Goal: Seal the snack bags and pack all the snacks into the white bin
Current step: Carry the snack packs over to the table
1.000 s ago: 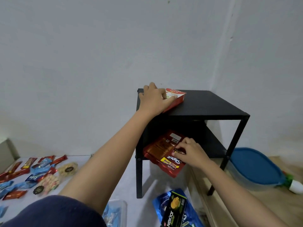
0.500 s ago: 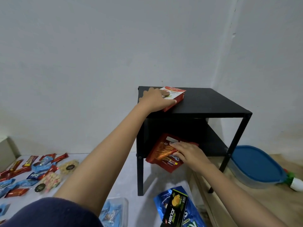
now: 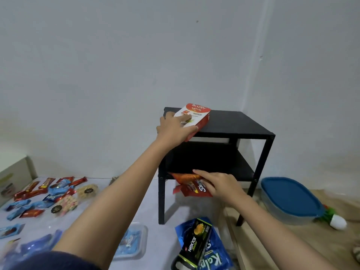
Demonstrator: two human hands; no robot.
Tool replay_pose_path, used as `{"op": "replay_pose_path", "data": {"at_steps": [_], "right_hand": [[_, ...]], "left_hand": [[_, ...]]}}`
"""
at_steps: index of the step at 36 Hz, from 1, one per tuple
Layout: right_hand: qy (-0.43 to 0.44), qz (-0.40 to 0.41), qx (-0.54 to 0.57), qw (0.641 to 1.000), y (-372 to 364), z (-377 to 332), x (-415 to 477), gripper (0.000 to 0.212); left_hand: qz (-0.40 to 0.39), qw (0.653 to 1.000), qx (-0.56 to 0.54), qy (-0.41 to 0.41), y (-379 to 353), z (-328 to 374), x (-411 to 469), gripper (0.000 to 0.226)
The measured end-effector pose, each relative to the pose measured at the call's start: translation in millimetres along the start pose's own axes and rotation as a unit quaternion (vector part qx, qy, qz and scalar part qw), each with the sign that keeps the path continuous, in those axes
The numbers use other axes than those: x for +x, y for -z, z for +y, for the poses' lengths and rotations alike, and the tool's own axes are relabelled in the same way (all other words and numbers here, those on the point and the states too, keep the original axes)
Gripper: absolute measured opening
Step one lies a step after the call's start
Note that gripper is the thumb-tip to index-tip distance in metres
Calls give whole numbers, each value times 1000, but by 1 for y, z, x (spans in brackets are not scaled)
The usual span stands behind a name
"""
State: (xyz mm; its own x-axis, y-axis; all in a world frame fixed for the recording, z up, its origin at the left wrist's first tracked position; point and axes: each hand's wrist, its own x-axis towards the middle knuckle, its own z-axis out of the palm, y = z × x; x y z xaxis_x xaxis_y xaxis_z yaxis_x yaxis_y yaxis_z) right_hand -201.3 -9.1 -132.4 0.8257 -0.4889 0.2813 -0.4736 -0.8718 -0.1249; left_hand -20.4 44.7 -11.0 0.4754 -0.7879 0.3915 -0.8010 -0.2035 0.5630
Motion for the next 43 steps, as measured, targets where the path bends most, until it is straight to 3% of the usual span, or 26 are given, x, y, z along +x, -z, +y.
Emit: {"op": "replay_pose_path", "data": {"at_steps": [9,18,31,36,43], "right_hand": [[89,16,42,995,9,-69,-32,48],[226,-48,57,971,-48,-223,-13,45],[372,-161,181,896,-123,-551,9,40],[378,-188,207,882,-154,-681,13,39],[320,-272,278,864,-209,-822,-5,34]], "left_hand": [[112,991,-21,68,56,-32,-113,52],[193,947,85,243,156,-135,-281,54],[263,808,174,498,327,-301,-547,53],[288,745,163,579,388,-362,-641,53],[290,656,132,684,431,-431,-752,56]]}}
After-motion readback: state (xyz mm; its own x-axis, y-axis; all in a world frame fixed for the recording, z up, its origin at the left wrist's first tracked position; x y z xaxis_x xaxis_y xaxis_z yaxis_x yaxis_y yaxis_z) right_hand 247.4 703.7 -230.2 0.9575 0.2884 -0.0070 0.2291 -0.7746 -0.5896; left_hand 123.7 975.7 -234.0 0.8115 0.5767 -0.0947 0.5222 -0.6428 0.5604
